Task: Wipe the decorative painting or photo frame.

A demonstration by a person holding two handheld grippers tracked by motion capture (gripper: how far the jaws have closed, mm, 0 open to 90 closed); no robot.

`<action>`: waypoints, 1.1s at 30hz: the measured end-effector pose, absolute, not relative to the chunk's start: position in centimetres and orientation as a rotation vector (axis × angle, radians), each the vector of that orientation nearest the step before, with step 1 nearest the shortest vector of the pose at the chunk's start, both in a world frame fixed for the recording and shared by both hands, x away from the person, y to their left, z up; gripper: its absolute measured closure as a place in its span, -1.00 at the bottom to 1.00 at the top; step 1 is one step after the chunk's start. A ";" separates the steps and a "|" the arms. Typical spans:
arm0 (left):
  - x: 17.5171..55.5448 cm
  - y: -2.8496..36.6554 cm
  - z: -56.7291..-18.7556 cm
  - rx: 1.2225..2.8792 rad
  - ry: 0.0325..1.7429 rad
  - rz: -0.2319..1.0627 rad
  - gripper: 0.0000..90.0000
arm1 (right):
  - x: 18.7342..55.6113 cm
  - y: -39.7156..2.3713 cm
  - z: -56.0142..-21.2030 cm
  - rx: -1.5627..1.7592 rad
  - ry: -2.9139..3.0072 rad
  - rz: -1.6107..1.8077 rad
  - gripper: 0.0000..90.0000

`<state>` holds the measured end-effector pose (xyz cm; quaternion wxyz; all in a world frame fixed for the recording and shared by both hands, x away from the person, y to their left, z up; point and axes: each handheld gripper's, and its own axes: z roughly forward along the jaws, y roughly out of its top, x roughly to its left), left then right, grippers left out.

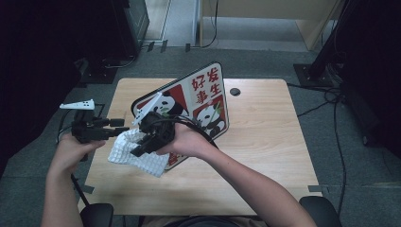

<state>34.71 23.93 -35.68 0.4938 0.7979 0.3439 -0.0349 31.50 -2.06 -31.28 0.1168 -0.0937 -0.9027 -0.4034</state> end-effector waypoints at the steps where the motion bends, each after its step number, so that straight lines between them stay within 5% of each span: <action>1: 34.7 24.0 -35.7 1.936 0.834 -0.084 -0.21 | 31.5 -1.9 -31.0 -0.267 -2.641 -1.197 0.77; 19: 34.3 24.7 -35.5 1.920 0.848 -0.067 -0.21 | 34.7 -1.9 -26.0 -0.348 -2.668 -1.333 0.77; 33: 34.4 24.6 -35.5 1.921 0.851 -0.074 -0.22 | 35.8 -3.9 -27.2 -0.446 -2.683 -1.312 0.78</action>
